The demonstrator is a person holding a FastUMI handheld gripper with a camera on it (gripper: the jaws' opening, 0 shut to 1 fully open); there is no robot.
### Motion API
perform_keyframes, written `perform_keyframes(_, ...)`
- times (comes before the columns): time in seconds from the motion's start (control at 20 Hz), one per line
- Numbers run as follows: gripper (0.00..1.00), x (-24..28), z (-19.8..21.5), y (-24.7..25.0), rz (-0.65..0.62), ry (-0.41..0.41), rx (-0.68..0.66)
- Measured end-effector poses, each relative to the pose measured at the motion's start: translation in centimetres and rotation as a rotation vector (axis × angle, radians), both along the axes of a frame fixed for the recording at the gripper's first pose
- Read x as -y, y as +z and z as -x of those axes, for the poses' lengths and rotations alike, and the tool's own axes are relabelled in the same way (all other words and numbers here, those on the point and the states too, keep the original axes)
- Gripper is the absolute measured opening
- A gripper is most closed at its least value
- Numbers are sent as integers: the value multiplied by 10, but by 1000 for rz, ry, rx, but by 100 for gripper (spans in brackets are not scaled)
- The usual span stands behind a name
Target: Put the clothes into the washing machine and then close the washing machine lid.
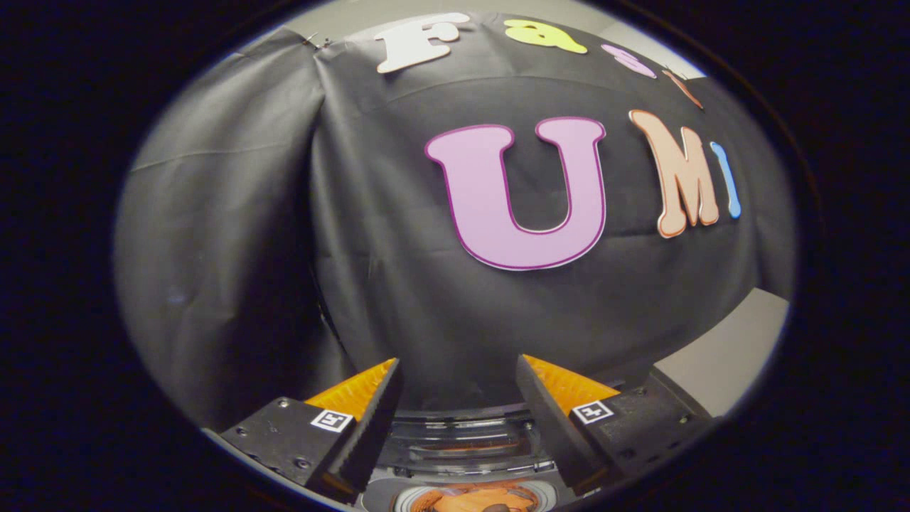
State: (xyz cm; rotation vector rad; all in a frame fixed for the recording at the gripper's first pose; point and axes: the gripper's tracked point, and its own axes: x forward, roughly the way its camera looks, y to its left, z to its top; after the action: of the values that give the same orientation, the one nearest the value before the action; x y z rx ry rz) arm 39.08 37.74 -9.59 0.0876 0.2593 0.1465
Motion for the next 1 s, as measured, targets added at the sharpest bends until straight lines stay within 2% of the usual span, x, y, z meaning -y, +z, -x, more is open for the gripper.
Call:
perform_keyframes(0.2,97,-9,-19,-31,90,22,-45)
perform_keyframes(0.45,97,-1,-26,-54,199,0,-56)
perform_keyframes(0.6,95,0,-28,-57,76,-7,-64)
perform_keyframes(0.7,94,6,-29,-58,126,14,-70)
perform_keyframes(0.8,97,1,-28,-59,105,-4,-68)
perform_keyframes(1.0,97,3,-27,-56,118,-15,-44)
